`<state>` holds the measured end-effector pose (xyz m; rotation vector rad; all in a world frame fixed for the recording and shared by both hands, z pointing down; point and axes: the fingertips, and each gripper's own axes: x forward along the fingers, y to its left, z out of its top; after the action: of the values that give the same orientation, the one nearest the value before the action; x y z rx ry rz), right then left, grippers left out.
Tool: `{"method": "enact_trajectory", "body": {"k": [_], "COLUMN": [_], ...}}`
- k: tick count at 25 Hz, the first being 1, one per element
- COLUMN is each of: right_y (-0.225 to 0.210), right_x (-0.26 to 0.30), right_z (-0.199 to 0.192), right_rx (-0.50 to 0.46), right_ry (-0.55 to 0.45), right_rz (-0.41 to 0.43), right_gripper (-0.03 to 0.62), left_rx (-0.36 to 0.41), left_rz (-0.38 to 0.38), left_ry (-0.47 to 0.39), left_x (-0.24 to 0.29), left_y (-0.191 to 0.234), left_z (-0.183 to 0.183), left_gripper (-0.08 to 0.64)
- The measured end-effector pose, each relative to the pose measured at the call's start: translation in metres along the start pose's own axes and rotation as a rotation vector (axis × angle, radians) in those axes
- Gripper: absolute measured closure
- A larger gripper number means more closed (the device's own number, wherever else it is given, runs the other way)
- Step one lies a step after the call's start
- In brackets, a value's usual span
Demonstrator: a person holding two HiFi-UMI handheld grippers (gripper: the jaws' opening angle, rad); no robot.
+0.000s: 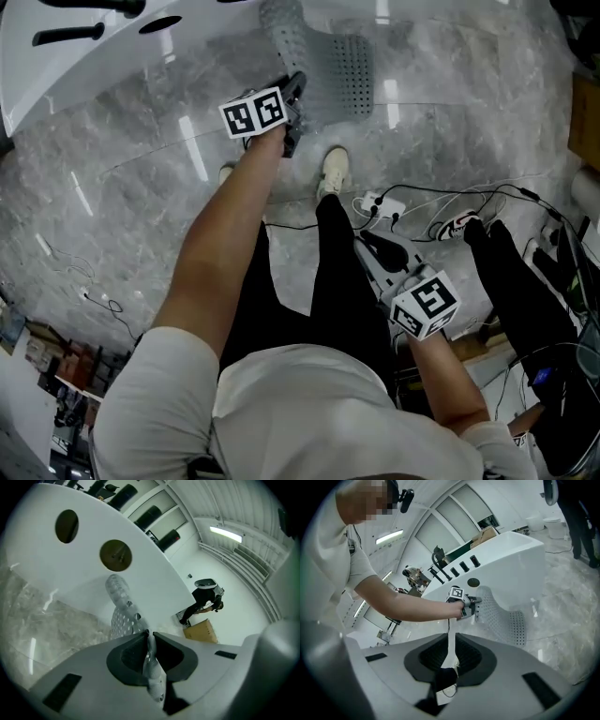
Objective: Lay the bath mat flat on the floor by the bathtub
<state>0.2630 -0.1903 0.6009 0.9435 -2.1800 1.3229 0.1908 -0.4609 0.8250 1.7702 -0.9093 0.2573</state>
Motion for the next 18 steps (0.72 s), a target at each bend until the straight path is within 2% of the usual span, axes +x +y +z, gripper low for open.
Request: {"method": "enact_trajectory", "body": {"k": [7,12,18], "right_y": [0.021,0.032,0.070], "right_x": [0.049,0.076,0.127], "right_z": [0.001,0.004,0.005], "right_rx": [-0.058,-0.082,-0.108], "right_ry": [0.086,0.130,0.163], "right_rz": [0.012,0.006,0.033], "right_gripper": [0.535,0.535,0.535], "left_rx": [0.007,0.014,0.024], "left_rz": [0.184,0.272,0.371], "left_ry": [0.007,0.020,0.045], "left_x": [-0.067,-0.110,-0.167], "left_y": [0.141,0.216,0.295], "left_z": [0.016,0.027,0.044], "left_gripper": [0.511,0.511,0.505]}}
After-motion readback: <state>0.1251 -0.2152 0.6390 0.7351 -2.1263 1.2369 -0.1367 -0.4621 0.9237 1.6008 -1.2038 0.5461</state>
